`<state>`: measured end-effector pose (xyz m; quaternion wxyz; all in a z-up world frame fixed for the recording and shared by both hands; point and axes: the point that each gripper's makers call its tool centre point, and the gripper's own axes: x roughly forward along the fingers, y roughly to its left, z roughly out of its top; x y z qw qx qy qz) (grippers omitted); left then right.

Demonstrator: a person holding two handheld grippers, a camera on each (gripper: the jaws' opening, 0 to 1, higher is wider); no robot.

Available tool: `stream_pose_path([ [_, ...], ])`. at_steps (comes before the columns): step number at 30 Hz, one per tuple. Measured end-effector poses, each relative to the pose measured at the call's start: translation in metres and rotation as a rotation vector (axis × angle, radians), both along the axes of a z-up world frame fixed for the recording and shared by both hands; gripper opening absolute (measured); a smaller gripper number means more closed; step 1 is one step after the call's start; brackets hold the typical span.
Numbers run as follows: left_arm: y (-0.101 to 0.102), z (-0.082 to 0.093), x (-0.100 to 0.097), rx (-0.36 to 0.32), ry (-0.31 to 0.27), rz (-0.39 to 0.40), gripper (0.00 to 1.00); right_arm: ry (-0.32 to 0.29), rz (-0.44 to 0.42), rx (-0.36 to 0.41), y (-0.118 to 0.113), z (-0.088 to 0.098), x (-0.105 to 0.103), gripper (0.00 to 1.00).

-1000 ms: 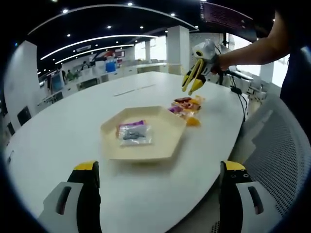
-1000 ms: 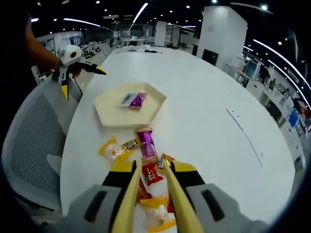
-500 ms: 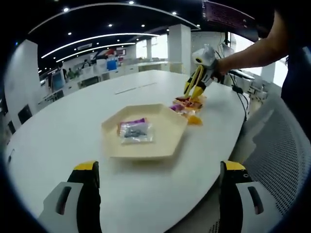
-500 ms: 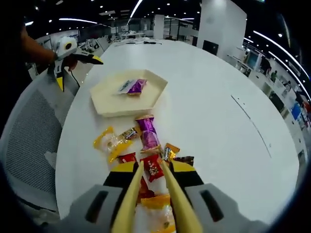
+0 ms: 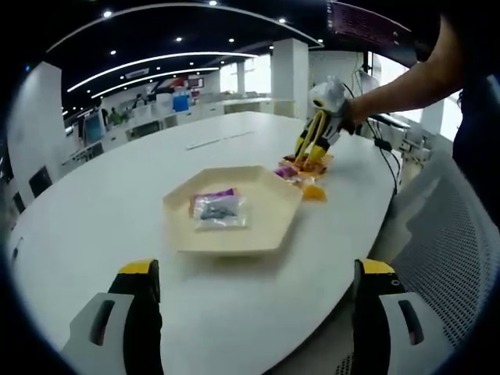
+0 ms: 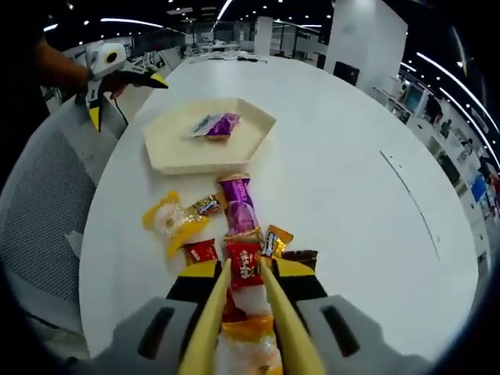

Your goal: Place the target food into the container with the food tongs after gripping and lifting it, then release it inside without dropping or visibly crushing the food.

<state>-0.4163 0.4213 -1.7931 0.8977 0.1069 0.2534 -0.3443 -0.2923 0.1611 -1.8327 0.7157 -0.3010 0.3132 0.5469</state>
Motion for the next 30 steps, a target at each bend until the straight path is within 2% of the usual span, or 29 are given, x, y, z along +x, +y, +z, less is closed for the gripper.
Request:
stream_pose_path([
  [4,0.000,0.000,0.000,0.000,0.001,0.001,0.99,0.023,-0.027,-0.002,0.001,0.000,0.001,0.23],
  [6,0.000,-0.001,0.000,0.001,0.003,-0.002,0.99,0.066,-0.075,-0.001,0.000,-0.001,0.001,0.21],
  [11,0.000,-0.001,0.000,0.002,0.004,-0.002,0.99,0.038,-0.085,-0.011,-0.001,0.000,0.005,0.19],
  [17,-0.001,-0.001,-0.001,0.002,0.003,-0.006,0.99,0.104,-0.157,0.021,-0.004,0.012,0.004,0.19],
  [23,-0.001,0.000,-0.001,-0.002,0.002,-0.009,0.99,0.094,-0.176,0.026,-0.009,0.027,0.010,0.19],
  [26,-0.002,0.000,-0.001,-0.004,0.001,-0.009,0.99,0.077,-0.181,0.026,-0.011,0.034,0.014,0.19],
  [29,-0.001,0.002,0.000,-0.011,-0.007,-0.004,0.99,0.030,-0.146,0.015,-0.010,0.048,0.018,0.20],
  [30,0.000,0.004,0.002,-0.009,-0.019,0.001,1.00,0.035,-0.148,0.017,-0.010,0.050,0.019,0.20],
])
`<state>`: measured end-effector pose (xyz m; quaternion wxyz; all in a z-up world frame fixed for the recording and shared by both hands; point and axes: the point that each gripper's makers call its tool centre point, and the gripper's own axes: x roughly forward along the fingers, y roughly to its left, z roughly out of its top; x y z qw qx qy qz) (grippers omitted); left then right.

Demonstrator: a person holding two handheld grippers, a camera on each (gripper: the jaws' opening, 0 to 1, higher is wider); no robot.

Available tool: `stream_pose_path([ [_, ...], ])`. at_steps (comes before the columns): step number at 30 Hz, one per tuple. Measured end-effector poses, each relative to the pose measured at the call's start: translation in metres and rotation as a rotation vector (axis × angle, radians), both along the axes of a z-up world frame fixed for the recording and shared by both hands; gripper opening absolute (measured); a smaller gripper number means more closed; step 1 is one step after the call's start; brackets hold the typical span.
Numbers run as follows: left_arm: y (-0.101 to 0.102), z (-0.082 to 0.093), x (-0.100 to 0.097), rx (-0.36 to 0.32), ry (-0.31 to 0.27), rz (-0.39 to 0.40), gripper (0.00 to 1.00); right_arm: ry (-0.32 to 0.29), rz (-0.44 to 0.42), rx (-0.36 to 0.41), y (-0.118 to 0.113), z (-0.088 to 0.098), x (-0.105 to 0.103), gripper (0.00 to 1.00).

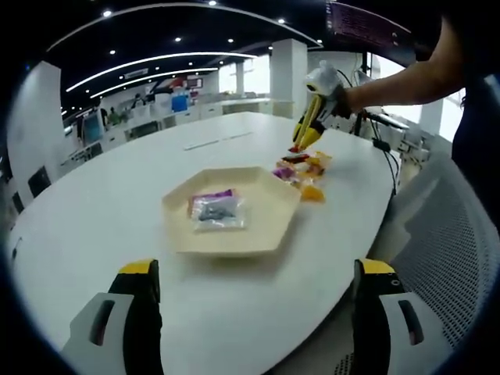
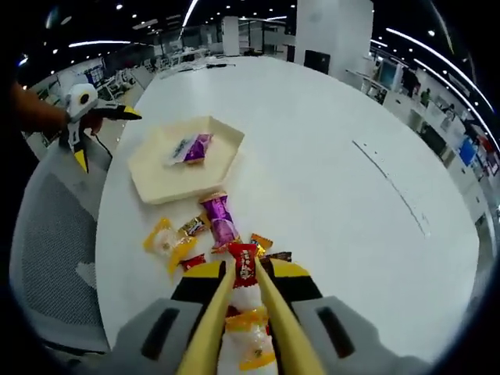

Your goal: Place the target food into the container with the food tongs after gripping and lifting it, then release it inside without dropping or visibly crushing the food.

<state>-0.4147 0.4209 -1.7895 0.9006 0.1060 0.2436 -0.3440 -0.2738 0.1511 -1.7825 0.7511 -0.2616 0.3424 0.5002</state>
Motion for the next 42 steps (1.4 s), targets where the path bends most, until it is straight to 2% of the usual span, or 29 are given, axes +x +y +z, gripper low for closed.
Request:
stream_pose_path([
  [2,0.001,0.007,0.003,-0.023,-0.037,0.007,1.00,-0.011,0.001,-0.003,0.000,0.007,0.004,0.20],
  [3,-0.001,0.008,0.002,-0.041,-0.031,0.006,1.00,-0.007,-0.003,-0.005,0.000,0.009,0.005,0.20],
  [8,-0.003,0.008,0.002,-0.045,-0.023,0.001,1.00,-0.013,-0.010,-0.005,0.002,0.019,0.007,0.20],
  [17,-0.002,0.008,0.002,-0.043,-0.029,0.004,1.00,-0.016,-0.001,0.001,0.013,0.025,0.004,0.19],
  [32,-0.002,0.010,0.003,-0.047,-0.037,0.005,1.00,-0.023,0.061,0.024,0.079,0.039,0.004,0.19],
  [42,-0.002,0.010,0.004,-0.045,-0.038,0.006,1.00,-0.029,0.134,0.031,0.130,0.046,0.004,0.19],
])
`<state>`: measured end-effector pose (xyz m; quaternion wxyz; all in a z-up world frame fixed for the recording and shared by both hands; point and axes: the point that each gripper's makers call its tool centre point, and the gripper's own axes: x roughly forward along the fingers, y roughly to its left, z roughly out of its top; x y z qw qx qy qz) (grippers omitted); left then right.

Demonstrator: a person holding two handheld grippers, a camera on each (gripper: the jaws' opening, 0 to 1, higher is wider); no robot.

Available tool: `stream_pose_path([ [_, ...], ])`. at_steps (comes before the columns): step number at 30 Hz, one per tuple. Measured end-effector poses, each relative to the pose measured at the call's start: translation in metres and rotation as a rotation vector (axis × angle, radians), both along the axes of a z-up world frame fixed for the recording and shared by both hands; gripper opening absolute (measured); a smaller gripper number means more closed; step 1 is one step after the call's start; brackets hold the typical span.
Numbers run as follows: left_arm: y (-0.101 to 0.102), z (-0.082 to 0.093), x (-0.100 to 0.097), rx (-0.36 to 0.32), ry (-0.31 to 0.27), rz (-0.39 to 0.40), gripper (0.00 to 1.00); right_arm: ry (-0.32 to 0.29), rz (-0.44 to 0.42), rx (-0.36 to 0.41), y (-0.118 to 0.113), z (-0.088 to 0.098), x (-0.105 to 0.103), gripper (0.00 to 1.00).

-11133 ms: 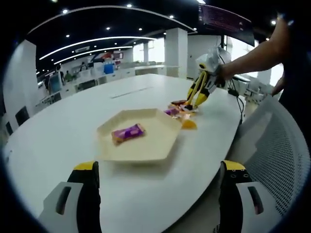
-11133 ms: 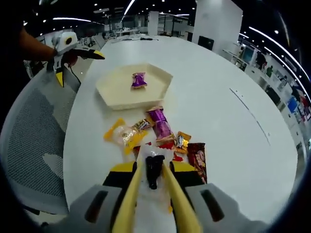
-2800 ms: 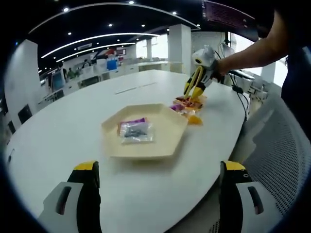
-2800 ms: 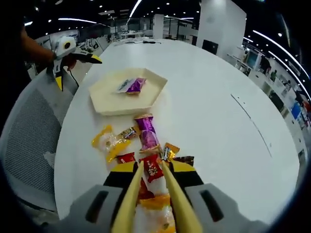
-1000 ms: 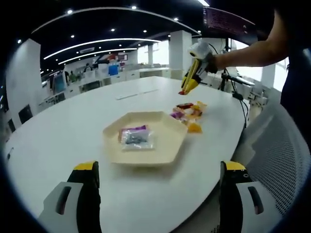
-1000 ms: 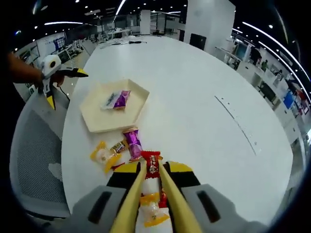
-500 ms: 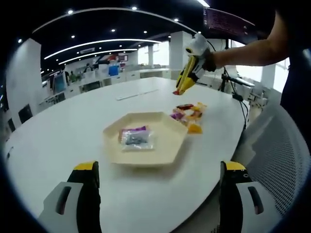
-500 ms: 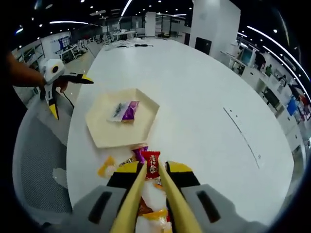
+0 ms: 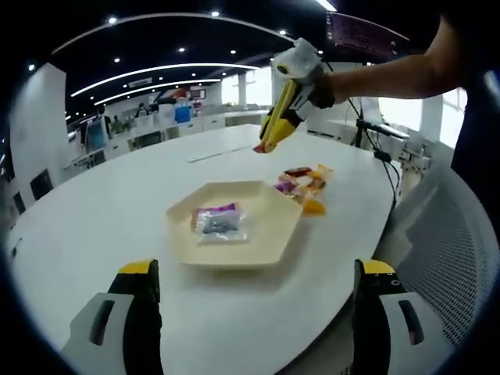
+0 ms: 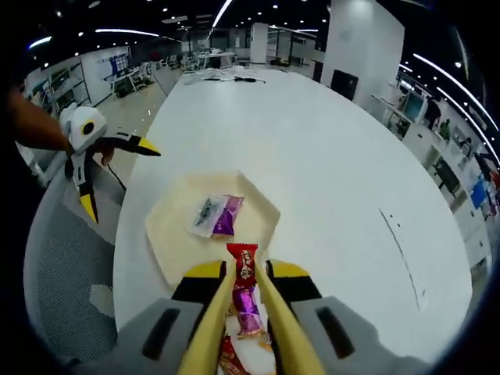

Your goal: Place the target food into the container with the food tongs after gripping and lifting it, then release it inside without dropping or visibly crushing the food.

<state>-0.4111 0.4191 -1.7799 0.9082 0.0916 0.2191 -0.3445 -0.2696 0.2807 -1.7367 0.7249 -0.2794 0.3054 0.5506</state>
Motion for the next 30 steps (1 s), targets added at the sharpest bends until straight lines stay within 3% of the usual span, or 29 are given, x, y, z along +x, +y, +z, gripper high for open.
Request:
stream_pose_path([
  [15,0.004,-0.001,0.002,0.008,0.001,0.017,1.00,0.004,0.062,-0.001,0.055,0.003,0.016,0.19],
  [24,0.004,-0.002,0.002,0.013,0.003,0.015,1.00,-0.001,0.074,-0.005,0.065,0.001,0.020,0.19],
  [25,0.004,-0.001,0.002,0.011,0.003,0.016,1.00,0.005,0.071,0.001,0.065,0.001,0.021,0.20],
  [26,0.004,-0.001,0.002,0.007,0.001,0.018,1.00,0.066,0.057,0.019,0.067,0.001,0.015,0.22],
  [28,0.004,-0.001,0.002,0.005,0.001,0.018,1.00,0.023,0.065,0.022,0.067,0.003,0.020,0.22],
  [30,0.004,-0.001,0.002,0.011,0.002,0.017,1.00,0.026,0.068,0.017,0.064,0.002,0.018,0.22],
])
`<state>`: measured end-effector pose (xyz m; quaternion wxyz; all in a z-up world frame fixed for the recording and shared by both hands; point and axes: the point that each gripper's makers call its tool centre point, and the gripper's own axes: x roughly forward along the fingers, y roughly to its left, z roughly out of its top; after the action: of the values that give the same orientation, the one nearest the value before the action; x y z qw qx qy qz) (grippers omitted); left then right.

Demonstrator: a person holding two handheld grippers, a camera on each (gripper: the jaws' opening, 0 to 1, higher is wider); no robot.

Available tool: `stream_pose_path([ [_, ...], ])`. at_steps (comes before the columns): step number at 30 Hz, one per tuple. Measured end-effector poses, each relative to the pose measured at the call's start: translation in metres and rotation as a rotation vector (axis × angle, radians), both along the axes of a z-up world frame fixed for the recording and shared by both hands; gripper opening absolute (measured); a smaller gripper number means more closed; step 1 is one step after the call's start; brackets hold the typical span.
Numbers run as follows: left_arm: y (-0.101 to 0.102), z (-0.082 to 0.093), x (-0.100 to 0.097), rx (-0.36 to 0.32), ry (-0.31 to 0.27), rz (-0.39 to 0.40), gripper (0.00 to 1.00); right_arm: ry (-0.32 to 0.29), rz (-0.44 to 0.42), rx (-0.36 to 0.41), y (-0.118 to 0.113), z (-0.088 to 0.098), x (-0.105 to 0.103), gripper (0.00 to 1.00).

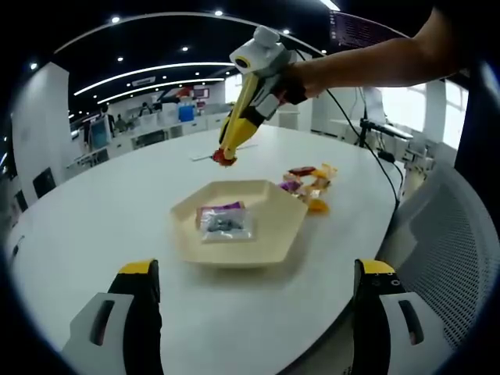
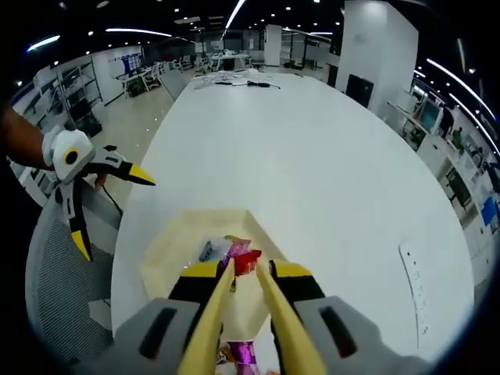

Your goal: Place the target food into the container with the food tongs after gripping and lifting it, then release it inside without dropping or visibly crushing the food.

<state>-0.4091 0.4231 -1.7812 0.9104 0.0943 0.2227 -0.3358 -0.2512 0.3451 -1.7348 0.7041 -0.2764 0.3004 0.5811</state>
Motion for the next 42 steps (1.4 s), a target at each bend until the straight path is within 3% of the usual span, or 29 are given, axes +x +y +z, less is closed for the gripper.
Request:
stream_pose_path([
  [20,0.000,-0.001,0.000,0.002,0.001,0.001,1.00,-0.082,-0.022,0.046,-0.017,0.013,0.009,0.23],
  [33,0.000,-0.001,0.000,0.005,0.006,0.000,1.00,-0.063,-0.050,0.065,-0.039,0.018,0.008,0.24],
  [42,0.001,-0.003,0.000,0.010,0.010,-0.001,1.00,-0.060,-0.093,0.053,-0.070,0.012,0.010,0.25],
])
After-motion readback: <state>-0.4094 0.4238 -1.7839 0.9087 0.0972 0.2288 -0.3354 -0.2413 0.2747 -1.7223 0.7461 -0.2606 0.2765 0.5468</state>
